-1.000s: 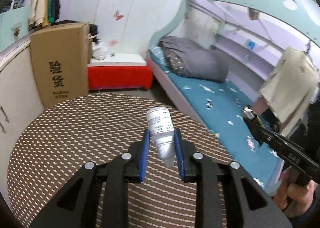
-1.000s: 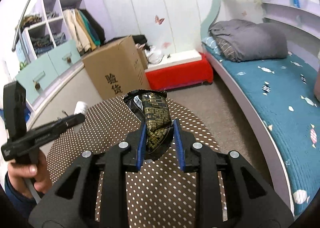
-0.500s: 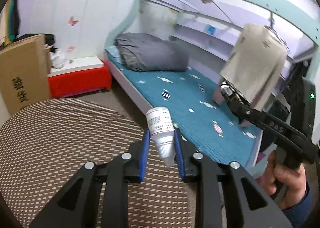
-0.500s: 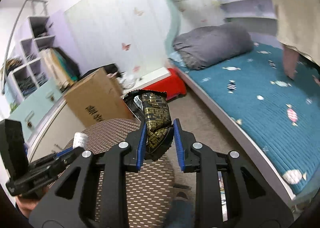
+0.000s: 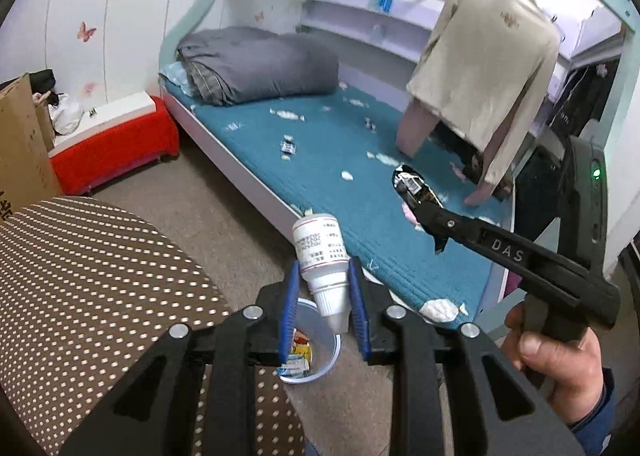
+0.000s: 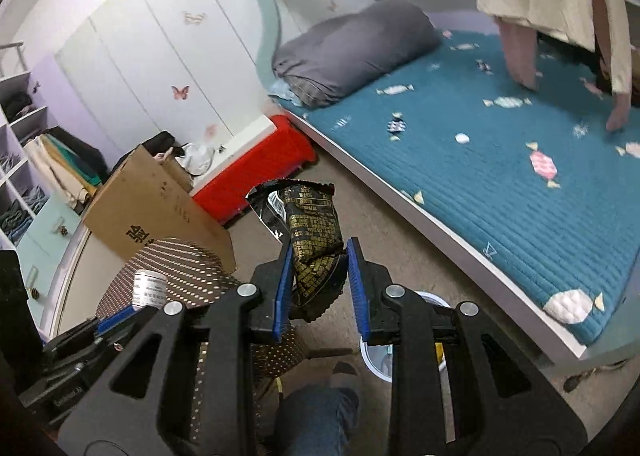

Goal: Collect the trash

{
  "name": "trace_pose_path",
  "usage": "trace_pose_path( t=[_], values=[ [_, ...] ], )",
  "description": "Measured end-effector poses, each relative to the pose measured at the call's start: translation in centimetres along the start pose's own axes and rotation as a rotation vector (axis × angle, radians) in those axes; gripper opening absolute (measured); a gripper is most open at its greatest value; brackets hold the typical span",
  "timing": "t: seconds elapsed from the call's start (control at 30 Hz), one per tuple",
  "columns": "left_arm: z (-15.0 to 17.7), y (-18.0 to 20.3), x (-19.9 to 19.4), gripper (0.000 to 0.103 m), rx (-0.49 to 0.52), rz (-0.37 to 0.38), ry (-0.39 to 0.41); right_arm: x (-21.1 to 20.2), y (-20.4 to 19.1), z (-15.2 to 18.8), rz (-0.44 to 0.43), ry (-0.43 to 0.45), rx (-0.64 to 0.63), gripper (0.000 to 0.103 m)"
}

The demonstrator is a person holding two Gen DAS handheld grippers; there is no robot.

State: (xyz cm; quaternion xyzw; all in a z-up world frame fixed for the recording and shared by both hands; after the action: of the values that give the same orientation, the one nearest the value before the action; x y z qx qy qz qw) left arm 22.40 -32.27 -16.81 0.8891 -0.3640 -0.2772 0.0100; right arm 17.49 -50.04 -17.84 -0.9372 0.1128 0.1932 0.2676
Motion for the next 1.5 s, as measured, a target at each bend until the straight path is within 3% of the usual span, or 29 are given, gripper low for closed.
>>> trace_pose_path(
  t=[0.43,0.6,0.63,0.7,0.77,0.9,1.2,1.5],
  values=[
    [3.9,-0.4,9.5,0.024,0.013,-0.001,-0.217,6.6,5.3,3.4,0.065,-0.136,0.084,0.026],
    [5.5,-0.5,12.1,0.027,0.039,0.015,-0.302,8.7,6.8,5.1,0.078,-0.195,0.128,0.034],
    [6.0,-0.5,12.8,0.034,0.052,0.019,-0.336,9.1,7.1,5.5,0.075,-0.209,0.143,0.047],
    [6.7,-0.8,13.1,0.09,0.067,-0.001,-0.363,9.6,7.7,6.1,0.085,-0.221,0.16,0.065],
    [6.5,-1.2,12.8,0.092,0.085,-0.036,-0.34,9.9,8.2,6.4,0.086,-0.23,0.182,0.07],
    [6.0,-1.7,12.1,0.092,0.059,-0.037,-0.33,9.1,9.2,6.6,0.134,-0.225,0.222,0.096],
    [3.6,-2.5,7.7,0.092,0.009,-0.057,-0.205,6.1,7.8,5.3,0.183,-0.176,0.205,0.097],
    [0.0,-3.1,-0.2,0.092,0.037,-0.096,-0.055,0.6,1.2,2.1,0.133,-0.073,0.116,0.097]
  ],
)
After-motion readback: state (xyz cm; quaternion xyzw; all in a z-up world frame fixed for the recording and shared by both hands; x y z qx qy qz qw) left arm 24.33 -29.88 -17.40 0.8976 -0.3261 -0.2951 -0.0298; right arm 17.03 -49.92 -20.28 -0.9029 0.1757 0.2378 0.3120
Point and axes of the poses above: each gripper's, at about its wrist camera, not at the fingertips, and x roughly the way its jaws point, y to its right, z to its underside, the point moved 6 cm from there along x, roughly the way its jaws point, and after that the axes turned 15 degrees about y, right-handed, at the moved point
